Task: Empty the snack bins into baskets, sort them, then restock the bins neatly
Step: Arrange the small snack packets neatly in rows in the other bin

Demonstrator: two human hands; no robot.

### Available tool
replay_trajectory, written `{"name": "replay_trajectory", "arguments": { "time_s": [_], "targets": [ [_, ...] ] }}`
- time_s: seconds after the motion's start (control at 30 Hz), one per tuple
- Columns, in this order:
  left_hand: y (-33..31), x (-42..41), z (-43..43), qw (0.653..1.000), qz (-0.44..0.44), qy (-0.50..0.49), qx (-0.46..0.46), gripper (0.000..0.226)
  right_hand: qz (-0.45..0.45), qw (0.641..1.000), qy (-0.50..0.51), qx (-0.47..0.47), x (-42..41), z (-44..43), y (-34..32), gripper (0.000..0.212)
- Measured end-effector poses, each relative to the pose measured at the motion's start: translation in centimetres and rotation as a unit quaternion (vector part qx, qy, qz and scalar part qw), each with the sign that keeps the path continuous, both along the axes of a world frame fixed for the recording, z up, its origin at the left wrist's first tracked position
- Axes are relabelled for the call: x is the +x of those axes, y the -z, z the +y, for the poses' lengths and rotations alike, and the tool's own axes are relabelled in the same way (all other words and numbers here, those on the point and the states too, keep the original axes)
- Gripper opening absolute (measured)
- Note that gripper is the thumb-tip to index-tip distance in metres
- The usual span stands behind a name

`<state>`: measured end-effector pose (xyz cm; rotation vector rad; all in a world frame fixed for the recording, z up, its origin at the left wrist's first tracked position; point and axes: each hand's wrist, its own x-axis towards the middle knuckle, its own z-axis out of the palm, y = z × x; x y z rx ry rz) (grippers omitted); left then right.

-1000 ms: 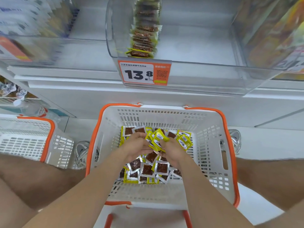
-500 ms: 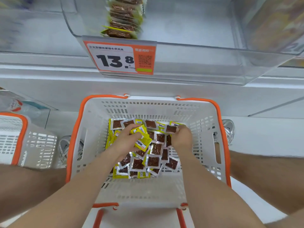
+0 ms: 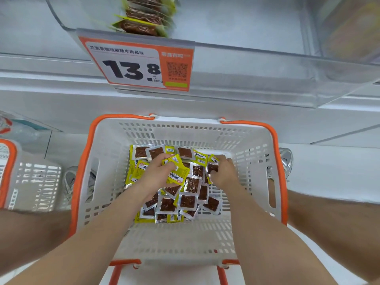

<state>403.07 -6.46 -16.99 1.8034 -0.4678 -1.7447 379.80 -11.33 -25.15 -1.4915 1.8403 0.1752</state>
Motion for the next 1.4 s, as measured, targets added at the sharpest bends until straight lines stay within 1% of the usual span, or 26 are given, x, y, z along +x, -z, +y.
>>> {"name": "replay_trajectory", "arguments": {
  "time_s": [0.07, 0.1, 0.13, 0.17, 0.23, 0.27, 0.3, 0.33, 0.37, 0.4, 0.43, 0.5, 0.57, 0.67, 0.73, 0.8, 0.83, 0.9, 0.97, 1.03, 1.07, 1.13, 1.2, 1.27, 1.33, 1.4],
  "targets": [
    [-0.2, 0.1, 0.0, 1.000, 0.007, -0.007, -0.005, 0.038, -0.092, 0.991, 0.091, -0.013, 0.3, 0.0, -0.6, 0.044],
    [-0.4, 0.2, 0.0, 1.000, 0.009, -0.010, -0.013, 0.038, -0.137, 0.979, 0.144, -0.032, 0.5, 0.1, -1.2, 0.033],
    [-0.7, 0.3, -0.1, 1.000, 0.011, -0.014, -0.022, 0.038, -0.186, 0.960, 0.204, -0.055, 0.8, 0.3, -1.9, 0.025],
    [-1.1, 0.4, -0.1, 0.999, 0.013, -0.017, -0.032, 0.038, -0.240, 0.930, 0.269, -0.066, 1.0, 0.4, -2.8, 0.021],
    [-1.7, 0.6, -0.1, 0.999, 0.015, -0.029, -0.042, 0.040, -0.360, 0.850, 0.383, -0.026, 1.5, 0.7, -4.6, 0.022],
    [-2.1, 0.7, 0.0, 0.998, 0.015, -0.034, -0.046, 0.039, -0.404, 0.820, 0.406, 0.003, 1.9, 0.9, -5.4, 0.019],
    [-2.4, 0.8, 0.0, 0.998, 0.014, -0.038, -0.051, 0.038, -0.431, 0.805, 0.407, 0.024, 2.4, 1.1, -6.1, 0.016],
    [-2.7, 0.9, 0.0, 0.997, 0.014, -0.041, -0.059, 0.035, -0.451, 0.795, 0.404, 0.036, 2.8, 1.2, -6.7, 0.024],
    [-3.1, 1.0, 0.1, 0.997, 0.013, -0.043, -0.066, 0.033, -0.464, 0.791, 0.395, 0.046, 3.2, 1.4, -7.2, 0.038],
    [-3.6, 1.0, 0.2, 0.997, 0.011, -0.043, -0.070, 0.031, -0.479, 0.792, 0.375, 0.054, 3.6, 1.5, -8.0, 0.048],
    [-4.2, 1.1, 0.3, 0.997, 0.005, -0.037, -0.069, 0.029, -0.489, 0.801, 0.340, 0.059, 4.0, 1.6, -8.9, 0.052],
    [-5.3, 1.3, 0.6, 0.998, -0.005, -0.005, -0.070, 0.026, -0.495, 0.836, 0.233, 0.051, 4.7, 1.9, -10.5, 0.040],
    [-6.7, 1.5, 0.8, 0.997, 0.020, 0.027, -0.076, 0.020, -0.467, 0.870, 0.158, 0.008, 5.5, 2.1, -12.2, 0.037],
    [-8.8, 2.3, 1.3, 0.992, 0.091, 0.039, -0.083, 0.025, -0.417, 0.902, 0.101, -0.051, 6.4, 2.2, -13.7, 0.035],
    [-9.7, 2.7, 1.5, 0.986, 0.107, 0.072, -0.103, 0.028, -0.386, 0.916, 0.078, -0.070, 6.7, 2.1, -14.3, 0.030],
    [-9.7, 2.9, 1.6, 0.983, 0.072, 0.107, -0.132, 0.041, -0.386, 0.917, 0.073, -0.076, 7.0, 2.1, -14.9, 0.028],
    [-9.5, 3.0, 1.6, 0.983, 0.053, 0.109, -0.140, 0.045, -0.395, 0.912, 0.076, -0.074, 7.1, 2.1, -15.1, 0.028],
    [-9.6, 3.0, 1.6, 0.986, 0.033, 0.088, -0.135, 0.042, -0.404, 0.905, 0.098, -0.092, 7.2, 2.1, -15.3, 0.024],
    [-9.4, 3.1, 1.4, 0.992, 0.030, 0.053, -0.113, 0.037, -0.370, 0.904, 0.136, -0.165, 7.3, 2.0, -15.3, 0.024],
    [-9.5, 3.2, 1.2, 0.994, 0.045, 0.016, -0.101, 0.036, -0.344, 0.905, 0.135, -0.210, 7.6, 1.8, -15.5, 0.025],
    [-9.7, 3.2, 1.1, 0.993, 0.058, -0.004, -0.100, 0.036, -0.336, 0.911, 0.108, -0.214, 7.8, 1.8, -15.9, 0.027],
    [-10.0, 3.1, 0.8, 0.990, 0.092, -0.036, -0.101, 0.033, -0.301, 0.929, 0.012, -0.214, 8.3, 2.0, -16.4, 0.034],
    [-10.5, 3.0, 0.7, 0.988, 0.109, -0.048, -0.102, 0.030, -0.262, 0.935, -0.061, -0.229, 8.5, 2.0, -16.5, 0.034],
    [-10.7, 3.1, 0.7, 0.986, 0.112, -0.057, -0.107, 0.027, -0.217, 0.939, -0.116, -0.242, 8.5, 1.9, -16.5, 0.035],
    [-10.6, 3.2, 0.9, 0.985, 0.114, -0.059, -0.112, 0.024, -0.176, 0.942, -0.163, -0.235, 8.2, 1.8, -16.5, 0.036],
    [-10.8, 3.1, 1.1, 0.985, 0.110, -0.059, -0.117, 0.029, -0.179, 0.942, -0.178, -0.222, 8.0, 1.5, -17.1, 0.037]
  ]
}}
